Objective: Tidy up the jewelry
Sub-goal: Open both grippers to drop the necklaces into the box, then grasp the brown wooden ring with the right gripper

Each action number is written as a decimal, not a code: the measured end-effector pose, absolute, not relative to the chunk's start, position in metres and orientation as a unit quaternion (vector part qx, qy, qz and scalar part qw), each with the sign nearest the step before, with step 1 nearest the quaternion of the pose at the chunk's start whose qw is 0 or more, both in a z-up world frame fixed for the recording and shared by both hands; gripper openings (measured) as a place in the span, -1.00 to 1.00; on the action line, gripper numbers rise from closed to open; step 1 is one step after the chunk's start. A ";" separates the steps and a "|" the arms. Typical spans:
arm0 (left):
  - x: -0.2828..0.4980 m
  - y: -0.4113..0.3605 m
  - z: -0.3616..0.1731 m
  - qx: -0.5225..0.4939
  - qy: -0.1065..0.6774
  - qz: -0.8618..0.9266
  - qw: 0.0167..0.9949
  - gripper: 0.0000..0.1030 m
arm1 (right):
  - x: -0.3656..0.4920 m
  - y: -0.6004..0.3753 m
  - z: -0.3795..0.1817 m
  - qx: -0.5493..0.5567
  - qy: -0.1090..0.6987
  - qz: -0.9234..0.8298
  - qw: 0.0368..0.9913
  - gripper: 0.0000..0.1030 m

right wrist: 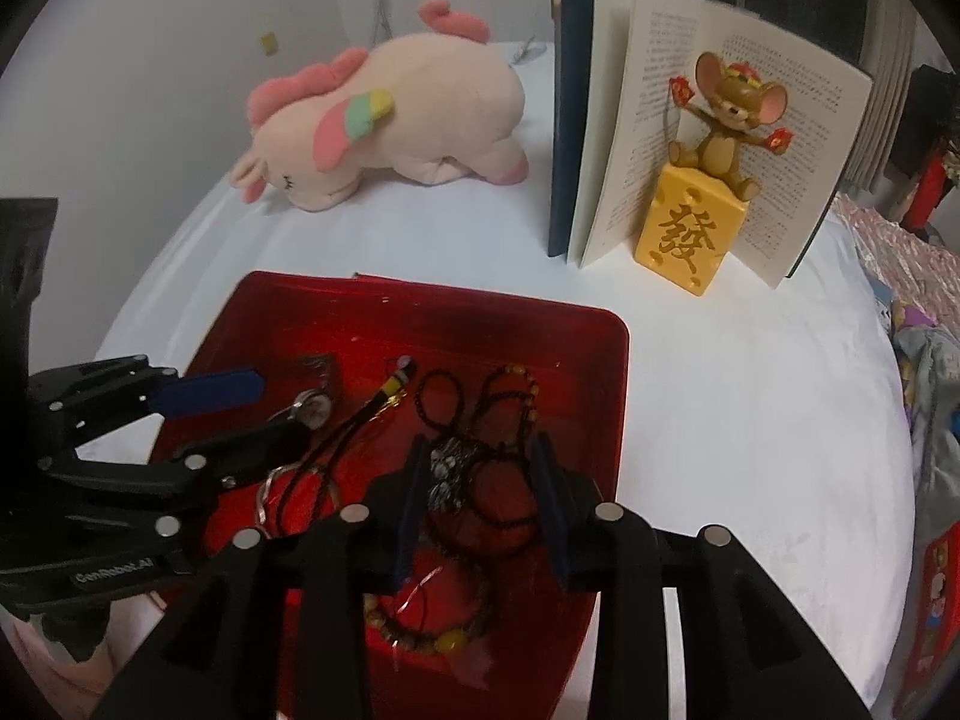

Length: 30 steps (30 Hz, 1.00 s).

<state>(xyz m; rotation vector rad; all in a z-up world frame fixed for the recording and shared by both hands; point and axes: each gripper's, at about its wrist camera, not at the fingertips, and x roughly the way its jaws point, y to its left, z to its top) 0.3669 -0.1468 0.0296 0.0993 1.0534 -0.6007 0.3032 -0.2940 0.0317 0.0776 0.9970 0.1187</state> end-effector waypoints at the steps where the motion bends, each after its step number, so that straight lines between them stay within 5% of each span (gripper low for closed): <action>1: 0.359 -0.144 0.034 0.049 0.489 -0.287 0.822 -0.12 | 0.298 -0.293 0.035 0.036 0.475 0.060 0.877 -0.33; 14: 0.246 -0.065 0.075 0.063 0.422 -0.273 0.862 0.04 | 0.172 -0.269 0.067 0.036 0.425 0.149 0.892 -0.37; 30: 0.143 -0.012 0.012 0.116 0.465 -0.260 0.838 0.09 | 0.099 -0.201 -0.014 -0.013 0.507 0.210 0.836 -0.55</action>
